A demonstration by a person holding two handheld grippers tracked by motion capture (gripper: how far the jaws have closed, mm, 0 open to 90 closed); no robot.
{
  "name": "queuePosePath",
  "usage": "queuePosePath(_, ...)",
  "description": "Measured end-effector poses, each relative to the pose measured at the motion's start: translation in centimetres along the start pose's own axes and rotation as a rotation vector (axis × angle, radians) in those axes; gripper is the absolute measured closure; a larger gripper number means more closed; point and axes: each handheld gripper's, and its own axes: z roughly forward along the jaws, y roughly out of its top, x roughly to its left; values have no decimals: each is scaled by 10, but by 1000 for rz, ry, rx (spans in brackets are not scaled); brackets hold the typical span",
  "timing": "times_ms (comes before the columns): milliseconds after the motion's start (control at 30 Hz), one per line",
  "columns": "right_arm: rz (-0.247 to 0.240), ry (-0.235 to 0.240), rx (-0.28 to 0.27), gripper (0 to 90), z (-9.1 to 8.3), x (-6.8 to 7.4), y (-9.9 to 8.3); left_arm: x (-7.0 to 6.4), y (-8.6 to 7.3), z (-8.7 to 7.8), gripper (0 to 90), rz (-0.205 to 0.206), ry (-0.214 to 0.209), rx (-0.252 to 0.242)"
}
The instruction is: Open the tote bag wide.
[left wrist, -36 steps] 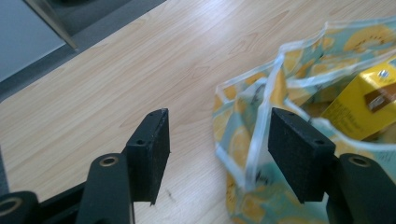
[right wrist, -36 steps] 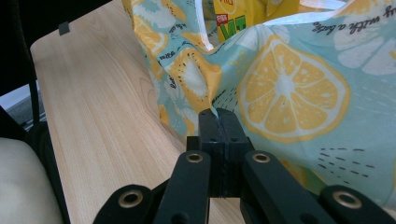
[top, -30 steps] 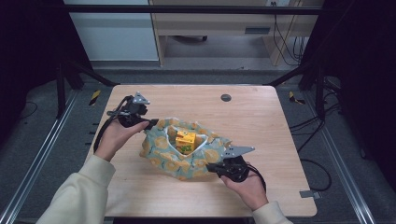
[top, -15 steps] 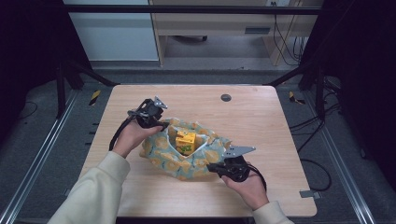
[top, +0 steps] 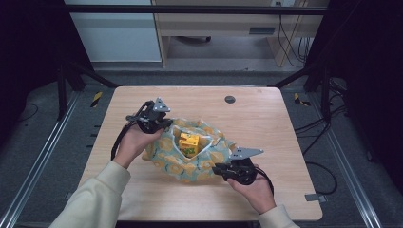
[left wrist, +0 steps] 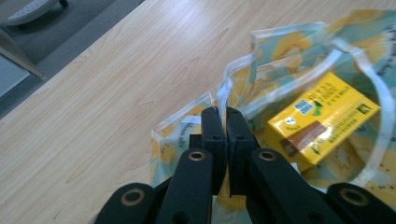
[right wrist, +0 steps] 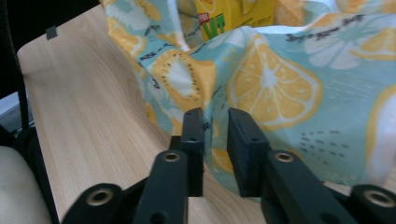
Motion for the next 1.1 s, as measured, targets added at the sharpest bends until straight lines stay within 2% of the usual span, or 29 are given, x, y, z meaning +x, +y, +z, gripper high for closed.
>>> queuePosePath(100, 4, -18, -14, 668, -6, 0, 3, -2, -1, -6, 894, 3, -6, -7)
queuePosePath(233, 9, -51, -26, 599, -15, -3, 13, -4, -1, -11, 895, 11, -6, -17)
queuePosePath(433, 11, -104, -44, 570, -24, -15, 37, -5, 0, -12, 895, 20, -6, -14)
queuePosePath(500, 23, -123, -47, 557, -22, -22, 44, -4, 0, -12, 896, 28, -8, -4)
queuePosePath(667, 87, -169, -61, 505, -15, -41, 54, -5, 1, -11, 896, 27, -9, -4)
queuePosePath(800, 125, -190, -62, 496, -9, -55, 59, -6, 1, -11, 896, 34, -14, -1)
queuePosePath(967, 163, -197, -65, 500, -2, -67, 64, -7, 2, -9, 896, 35, -15, -1)
queuePosePath(1100, 199, -179, -61, 503, 4, -72, 63, -8, 3, -9, 896, 36, -19, -2)
